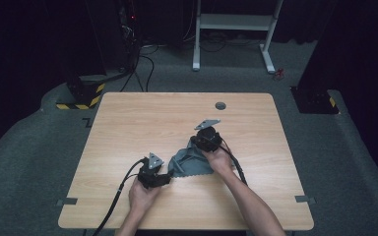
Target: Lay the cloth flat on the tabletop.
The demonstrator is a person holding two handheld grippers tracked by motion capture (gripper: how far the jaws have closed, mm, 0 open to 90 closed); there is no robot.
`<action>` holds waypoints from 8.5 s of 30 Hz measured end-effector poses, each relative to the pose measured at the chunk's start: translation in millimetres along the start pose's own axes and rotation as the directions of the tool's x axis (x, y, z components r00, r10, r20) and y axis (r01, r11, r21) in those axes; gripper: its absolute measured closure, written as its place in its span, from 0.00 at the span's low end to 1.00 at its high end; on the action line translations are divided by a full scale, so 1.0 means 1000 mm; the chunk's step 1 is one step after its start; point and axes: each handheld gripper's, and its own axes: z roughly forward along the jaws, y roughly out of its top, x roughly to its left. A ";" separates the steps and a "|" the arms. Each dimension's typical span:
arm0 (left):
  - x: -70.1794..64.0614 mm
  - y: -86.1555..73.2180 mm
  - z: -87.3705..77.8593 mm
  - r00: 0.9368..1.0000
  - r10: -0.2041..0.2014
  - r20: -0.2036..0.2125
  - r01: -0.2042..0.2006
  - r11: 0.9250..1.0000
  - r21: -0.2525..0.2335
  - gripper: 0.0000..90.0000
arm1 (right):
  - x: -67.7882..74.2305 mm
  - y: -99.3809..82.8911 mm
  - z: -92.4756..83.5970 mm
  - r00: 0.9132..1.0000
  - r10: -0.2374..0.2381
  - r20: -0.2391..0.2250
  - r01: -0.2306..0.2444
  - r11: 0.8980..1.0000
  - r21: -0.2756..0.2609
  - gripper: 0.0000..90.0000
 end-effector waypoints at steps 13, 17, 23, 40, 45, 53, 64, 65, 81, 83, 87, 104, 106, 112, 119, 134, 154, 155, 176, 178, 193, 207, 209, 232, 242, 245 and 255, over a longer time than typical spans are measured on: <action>0.001 0.000 0.000 1.000 0.006 0.030 -0.006 1.000 0.000 0.42 | -0.001 -0.018 -0.024 0.999 0.030 -0.020 -0.032 0.998 -0.062 0.80; 0.000 0.003 -0.003 0.997 -0.019 0.069 0.020 1.000 -0.018 0.43 | 0.006 -0.047 -0.042 0.998 0.022 -0.055 -0.024 0.999 -0.043 0.83; -0.002 0.025 -0.012 0.996 -0.033 0.087 0.038 0.998 -0.053 0.46 | 0.019 -0.091 -0.045 0.999 0.014 -0.036 -0.014 1.000 0.000 0.75; -0.003 0.052 0.020 0.996 -0.023 0.090 0.022 1.000 0.012 0.72 | 0.024 -0.098 -0.037 0.998 -0.046 -0.032 0.047 0.999 0.027 0.97; 0.001 0.054 0.021 0.995 -0.031 0.097 0.029 0.999 0.017 0.94 | 0.024 -0.098 -0.039 0.998 -0.046 -0.044 0.047 0.999 0.025 0.98; 0.026 0.056 0.010 0.994 -0.085 0.070 0.083 0.996 0.021 0.98 | 0.025 -0.099 -0.061 0.995 -0.077 -0.061 0.078 0.997 0.005 0.98; 0.021 0.025 0.002 0.991 -0.109 0.081 0.103 0.992 0.080 0.80 | 0.029 -0.125 -0.073 0.990 -0.075 -0.118 0.078 0.997 0.027 0.89; 0.020 0.025 -0.001 0.992 -0.107 0.074 0.102 0.992 0.069 0.80 | 0.028 -0.124 -0.074 0.991 -0.061 -0.123 0.064 0.998 0.020 0.86; -0.013 0.005 -0.002 1.000 0.003 0.031 -0.005 0.999 0.048 0.46 | -0.042 -0.091 -0.060 0.983 0.178 0.031 -0.178 0.984 0.001 0.73; -0.013 0.004 -0.002 1.000 0.017 0.018 -0.018 0.999 0.039 0.46 | -0.041 -0.087 -0.050 0.988 0.153 0.033 -0.154 0.987 0.039 0.73; -0.014 0.001 -0.001 1.000 0.013 0.016 -0.013 1.000 0.016 0.44 | -0.041 -0.083 -0.033 0.989 0.147 0.033 -0.150 0.984 0.096 0.78; -0.013 0.000 0.000 1.000 0.015 0.002 -0.015 1.000 0.006 0.42 | -0.054 -0.029 -0.025 0.990 0.066 0.125 -0.073 0.996 0.050 0.99; -0.013 0.000 0.000 1.000 0.015 0.002 -0.015 1.000 0.007 0.42 | -0.054 -0.029 -0.017 0.990 0.077 0.121 -0.086 0.994 0.071 0.92; -0.014 0.000 0.000 1.000 0.011 0.003 -0.011 1.000 0.006 0.42 | -0.037 -0.046 -0.030 0.993 0.063 0.100 -0.068 0.997 0.039 0.80; -0.015 -0.002 -0.003 1.000 0.023 0.019 -0.023 1.000 -0.012 0.45 | -0.008 -0.094 -0.064 0.999 0.034 0.001 -0.034 0.998 0.045 0.80; -0.019 -0.006 -0.014 0.997 0.069 0.020 -0.067 0.995 -0.076 1.00 | 0.004 -0.117 -0.065 0.999 0.050 -0.007 -0.050 0.998 0.038 0.84; -0.020 -0.005 -0.006 0.998 0.067 0.019 -0.066 0.998 -0.023 0.73 | -0.022 -0.096 -0.057 0.991 -0.002 0.131 -0.007 0.998 0.062 1.00; -0.021 -0.005 -0.006 0.998 0.060 0.021 -0.060 0.998 -0.022 0.73 | -0.025 -0.093 -0.057 0.991 0.001 0.137 -0.009 0.998 0.058 1.00; -0.020 -0.004 -0.006 0.999 0.045 0.015 -0.044 0.999 -0.025 0.59 | 0.022 -0.133 -0.084 1.000 -0.018 -0.003 0.018 1.000 -0.001 0.83; -0.020 -0.004 -0.006 0.999 0.047 0.011 -0.047 0.999 -0.028 0.57 | 0.025 -0.134 -0.080 1.000 -0.018 -0.014 0.018 1.000 0.001 0.83; -0.026 -0.004 -0.010 0.996 0.091 -0.004 -0.091 0.994 -0.061 0.53 | 0.034 -0.134 -0.074 0.998 -0.067 0.002 0.067 0.997 0.030 1.00; -0.031 0.019 -0.013 0.998 0.022 0.065 -0.022 1.000 -0.006 0.58 | 0.035 -0.144 -0.103 0.998 -0.057 -0.021 0.058 0.998 0.028 1.00; -0.033 0.024 -0.010 0.997 0.020 0.074 -0.021 1.000 0.004 0.59 | 0.035 -0.147 -0.104 0.998 -0.061 -0.015 0.062 0.998 0.034 1.00; -0.036 0.047 0.004 0.990 0.107 0.093 -0.116 0.988 0.098 1.00 | 0.027 -0.145 -0.082 1.000 0.004 -0.022 -0.003 1.000 0.011 0.91; -0.011 0.012 -0.034 0.996 0.052 0.066 -0.059 0.992 0.111 1.00 | 0.026 -0.145 -0.083 1.000 -0.017 -0.017 0.017 1.000 0.012 0.99; -0.010 0.003 -0.039 0.997 0.035 0.069 -0.043 0.992 0.115 1.00 | 0.026 -0.145 -0.083 1.000 -0.018 -0.014 0.019 1.000 0.014 0.99; -0.015 0.002 -0.038 0.997 0.009 0.082 -0.017 0.995 0.099 0.71 | 0.025 -0.145 -0.087 1.000 -0.019 -0.018 0.019 1.000 -0.001 0.91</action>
